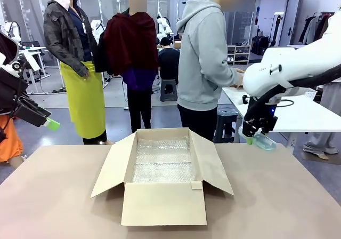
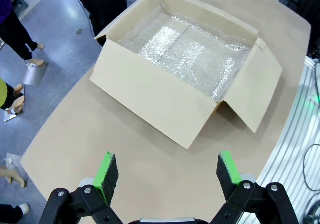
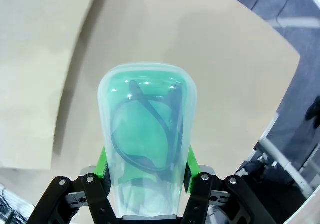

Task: Pack the glasses set securely to prepare it for shipping.
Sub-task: Place the Glasses case inside the Package Box.

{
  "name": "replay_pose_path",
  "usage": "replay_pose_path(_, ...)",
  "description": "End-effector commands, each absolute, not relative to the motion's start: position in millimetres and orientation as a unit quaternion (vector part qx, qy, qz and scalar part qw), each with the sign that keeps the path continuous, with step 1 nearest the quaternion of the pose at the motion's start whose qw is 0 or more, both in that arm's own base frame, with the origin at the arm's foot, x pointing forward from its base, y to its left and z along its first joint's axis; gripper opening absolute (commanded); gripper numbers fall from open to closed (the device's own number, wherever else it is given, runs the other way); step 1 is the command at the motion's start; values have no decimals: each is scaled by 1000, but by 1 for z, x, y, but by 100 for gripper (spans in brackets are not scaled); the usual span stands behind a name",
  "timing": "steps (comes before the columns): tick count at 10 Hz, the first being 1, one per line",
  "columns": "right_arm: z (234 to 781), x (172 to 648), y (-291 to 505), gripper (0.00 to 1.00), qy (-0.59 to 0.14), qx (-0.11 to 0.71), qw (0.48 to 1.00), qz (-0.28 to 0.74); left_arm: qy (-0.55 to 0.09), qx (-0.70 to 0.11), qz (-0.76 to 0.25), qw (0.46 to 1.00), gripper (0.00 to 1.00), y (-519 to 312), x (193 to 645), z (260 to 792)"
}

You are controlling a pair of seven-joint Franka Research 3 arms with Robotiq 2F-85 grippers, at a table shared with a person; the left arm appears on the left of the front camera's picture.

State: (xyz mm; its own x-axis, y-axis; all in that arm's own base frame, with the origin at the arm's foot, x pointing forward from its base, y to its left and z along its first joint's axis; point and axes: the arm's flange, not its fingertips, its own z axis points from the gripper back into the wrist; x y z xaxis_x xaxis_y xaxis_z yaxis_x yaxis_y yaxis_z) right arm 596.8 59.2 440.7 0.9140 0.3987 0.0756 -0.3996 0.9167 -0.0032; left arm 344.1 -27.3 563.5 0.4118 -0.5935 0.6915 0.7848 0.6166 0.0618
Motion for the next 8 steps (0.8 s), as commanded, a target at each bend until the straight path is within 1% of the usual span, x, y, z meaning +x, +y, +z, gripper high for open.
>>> replay_pose_path(1, 453, 587, 87, 24, -7, -21, 947, 320, -352, -142, -418, 825, 100, -26, 345, 565)
replay_pose_path(3, 467, 580, 130, 24, -17, -46, 896, 441, -352, -142, -418, 825, 100, -26, 345, 565)
replay_pose_path(4, 470, 578, 154, 24, -14, -46, 867, 496, -352, -142, -418, 825, 100, -26, 345, 565)
replay_pose_path(6, 479, 574, 203, 24, -5, -38, 820, 571, -352, -142, -418, 825, 100, -26, 345, 565)
replay_pose_path(7, 484, 572, 225, 24, -3, -23, 803, 596, -352, -142, -418, 825, 100, -26, 345, 565)
replay_pose_path(8, 483, 569, 248, 24, -6, -28, 783, 622, -352, -142, -418, 825, 100, -26, 345, 565)
